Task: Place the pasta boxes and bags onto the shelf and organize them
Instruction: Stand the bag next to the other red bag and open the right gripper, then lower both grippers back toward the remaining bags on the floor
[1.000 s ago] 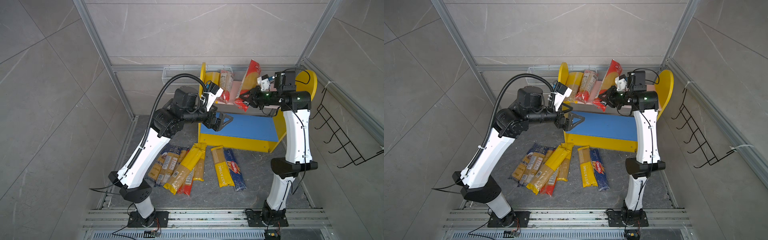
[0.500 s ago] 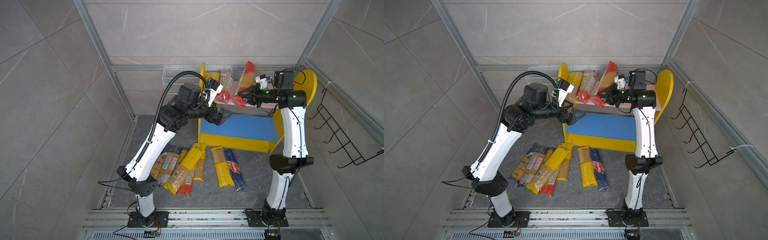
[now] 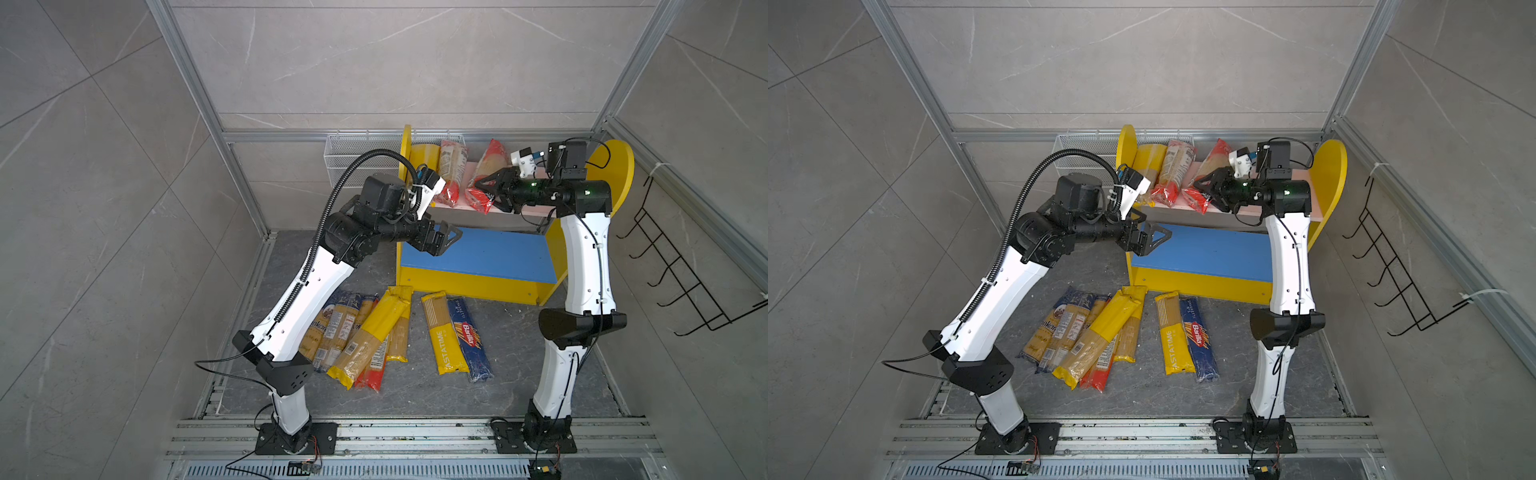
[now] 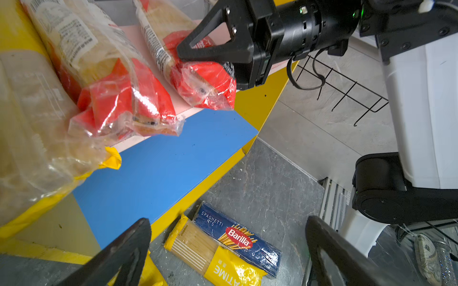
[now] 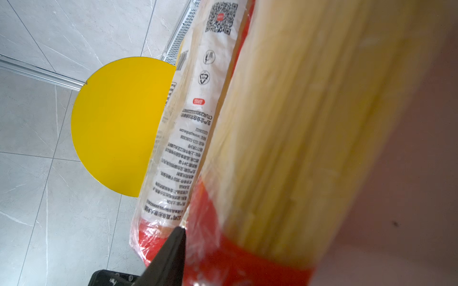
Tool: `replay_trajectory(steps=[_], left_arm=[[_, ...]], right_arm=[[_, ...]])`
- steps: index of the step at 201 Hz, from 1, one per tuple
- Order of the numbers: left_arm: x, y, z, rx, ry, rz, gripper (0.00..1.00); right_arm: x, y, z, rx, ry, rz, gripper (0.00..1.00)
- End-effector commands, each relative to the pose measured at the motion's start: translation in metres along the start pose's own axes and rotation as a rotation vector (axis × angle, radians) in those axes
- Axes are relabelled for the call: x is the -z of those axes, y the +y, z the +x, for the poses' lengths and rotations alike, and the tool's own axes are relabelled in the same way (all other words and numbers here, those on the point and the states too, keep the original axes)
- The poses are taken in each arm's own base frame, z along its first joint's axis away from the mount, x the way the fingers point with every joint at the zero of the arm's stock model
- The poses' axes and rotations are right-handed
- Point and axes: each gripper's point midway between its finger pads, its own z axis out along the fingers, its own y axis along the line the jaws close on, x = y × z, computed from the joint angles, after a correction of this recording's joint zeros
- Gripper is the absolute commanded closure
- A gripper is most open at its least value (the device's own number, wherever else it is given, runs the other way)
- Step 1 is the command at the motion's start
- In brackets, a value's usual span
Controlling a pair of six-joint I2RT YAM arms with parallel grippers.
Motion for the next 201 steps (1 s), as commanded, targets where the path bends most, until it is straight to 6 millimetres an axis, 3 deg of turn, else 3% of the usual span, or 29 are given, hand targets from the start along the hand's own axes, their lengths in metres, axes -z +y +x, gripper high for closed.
replay_trajectory(steps=[1, 31, 82, 107, 132, 159, 168, 201], left_arm=[[0.035, -0.01, -0.028, -0.031, -0.112, -0.006, 0.0], [0.041, -0.011, -0.025, -0.028, -0.114, -0.012, 0.0], [0.048, -0.013, -0.023, -0.015, -0.125, -0.013, 0.0], [0.052, -0.014, -0.022, -0.002, -0.132, -0.014, 0.0], [0.055, -0.013, -0.021, 0.008, -0.138, -0.022, 0.0], [0.057, -0.013, -0.019, 0.018, -0.142, -0.027, 0.0], [0.059, -0.012, -0.019, 0.02, -0.144, -0.029, 0.0], [0.063, -0.014, -0.017, 0.025, -0.148, -0.027, 0.0]], right_arm=[[0.005, 0.005, -0.001, 0.053, -0.019, 0.0, 0.56], [-0.006, 0.0, 0.008, 0.052, 0.027, 0.006, 0.64], [-0.015, 0.007, 0.023, 0.082, 0.072, -0.002, 0.64], [-0.013, 0.007, 0.025, 0.092, 0.072, 0.006, 0.55], [-0.001, 0.007, 0.021, 0.122, 0.037, 0.037, 0.35], [0.021, 0.005, 0.013, 0.139, -0.01, 0.062, 0.29], [0.027, 0.004, 0.012, 0.143, -0.02, 0.072, 0.22], [0.051, 0.001, 0.014, 0.168, -0.048, 0.128, 0.21]])
